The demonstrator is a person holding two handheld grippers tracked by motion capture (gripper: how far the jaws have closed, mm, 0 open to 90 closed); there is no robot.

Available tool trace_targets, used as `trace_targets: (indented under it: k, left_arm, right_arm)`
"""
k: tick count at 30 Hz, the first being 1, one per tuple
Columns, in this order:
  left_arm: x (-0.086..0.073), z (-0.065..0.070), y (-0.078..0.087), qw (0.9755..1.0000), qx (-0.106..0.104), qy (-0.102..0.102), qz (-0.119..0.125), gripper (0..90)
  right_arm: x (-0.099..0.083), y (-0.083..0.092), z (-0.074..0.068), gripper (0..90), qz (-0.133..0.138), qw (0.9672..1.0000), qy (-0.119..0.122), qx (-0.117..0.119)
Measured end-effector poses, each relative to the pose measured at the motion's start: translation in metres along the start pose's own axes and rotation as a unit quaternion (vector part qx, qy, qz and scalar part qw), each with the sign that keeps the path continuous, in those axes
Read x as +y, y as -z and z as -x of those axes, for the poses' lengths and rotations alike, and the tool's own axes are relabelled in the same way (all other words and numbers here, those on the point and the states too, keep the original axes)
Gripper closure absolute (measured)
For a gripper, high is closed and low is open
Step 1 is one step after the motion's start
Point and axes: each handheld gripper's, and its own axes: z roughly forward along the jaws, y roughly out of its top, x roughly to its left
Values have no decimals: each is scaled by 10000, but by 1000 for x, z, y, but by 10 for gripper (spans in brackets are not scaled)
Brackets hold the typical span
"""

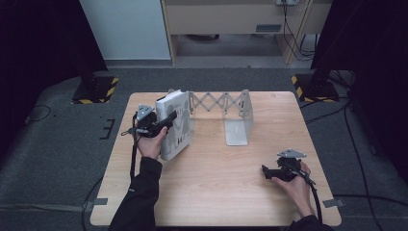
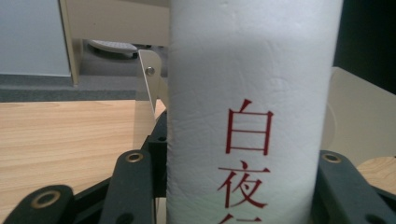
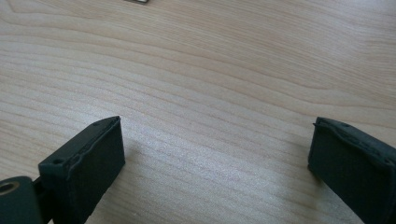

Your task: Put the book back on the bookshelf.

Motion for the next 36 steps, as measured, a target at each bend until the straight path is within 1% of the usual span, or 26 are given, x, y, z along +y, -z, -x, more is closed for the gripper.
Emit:
trace_targets:
  k: [2, 5, 6, 8, 10, 12, 13, 14, 15, 16, 17, 18, 19, 20, 21, 23, 24, 26, 27, 28, 30, 34, 36]
  left_arm:
    - [0, -2, -1, 10000, -19, 58, 51, 520]
    - [0, -2, -2, 10000, -5, 8, 48, 519]
    - [-1, -2, -2, 10000, 12, -38, 63, 519]
    - [-1, -1, -2, 10000, -7, -53, 68, 519]
    - [-2, 0, -1, 9999, -20, -130, 87, 517]
    - [-5, 1, 2, 9996, -49, -279, 76, 513]
    - [-5, 1, 2, 9996, -49, -279, 76, 512]
    - [-7, 2, 5, 9993, -83, -362, 34, 511]
    - [-8, 2, 8, 9991, -107, -403, 12, 510]
    - [-8, 2, 8, 9991, -107, -403, 12, 509]
    - [-12, 3, 13, 9988, -127, -468, -16, 508]
    - [-12, 3, 13, 9988, -127, -468, -16, 508]
    - [-16, 4, 19, 9987, -120, -498, -2, 508]
    - [-19, 4, 22, 9987, -124, -499, 4, 508]
    - [-19, 4, 22, 9987, -124, -499, 4, 508]
    - [-25, 4, 29, 9987, -108, -500, -12, 508]
    - [-25, 4, 29, 9987, -108, -500, -12, 508]
    - [-31, 5, 36, 9985, -88, -536, -9, 509]
    - [-31, 5, 36, 9985, -88, -536, -9, 509]
    - [-34, 5, 38, 9984, -86, -566, -2, 509]
    - [-39, 6, 42, 9984, -63, -557, 33, 510]
    - [-43, 6, 47, 9986, -30, -534, -8, 509]
    - [-45, 6, 48, 9986, -32, -526, 16, 509]
  right_arm:
    - [0, 0, 0, 40, 1, 10000, 7, 0]
    - [0, 0, 0, 40, 1, 10000, 2, 0]
    - [0, 0, 0, 40, 1, 10000, 7, 1]
    - [0, 0, 0, 40, 1, 10000, 2, 0]
    - [0, 0, 0, 40, 1, 10000, 2, 0]
    - [0, 0, 0, 40, 1, 10000, 2, -1]
    - [0, 0, 0, 40, 0, 10000, 2, 0]
    - [0, 0, 0, 40, 0, 10000, 2, -1]
    - [0, 0, 0, 40, 0, 10000, 2, -1]
    - [0, 0, 0, 40, 0, 10000, 2, -1]
    - [0, 0, 0, 40, 0, 10000, 2, -1]
    - [0, 0, 0, 40, 0, 10000, 2, -1]
    - [0, 0, 0, 40, 1, 10000, 2, -1]
    - [0, 0, 0, 40, 1, 10000, 1, -2]
    - [0, 0, 0, 40, 1, 10000, 1, -2]
    - [0, 0, 0, 40, 0, 10000, 2, -2]
    - [0, 0, 0, 40, 0, 10000, 2, -2]
    - [0, 0, 0, 40, 0, 10000, 2, -2]
    - [0, 0, 0, 40, 0, 10000, 2, -2]
    - [0, 0, 0, 40, 0, 10000, 1, -2]
    - [0, 0, 0, 40, 0, 10000, 1, -2]
    - [0, 0, 0, 40, 0, 10000, 2, -2]
    - [0, 0, 0, 40, 0, 10000, 2, -2]
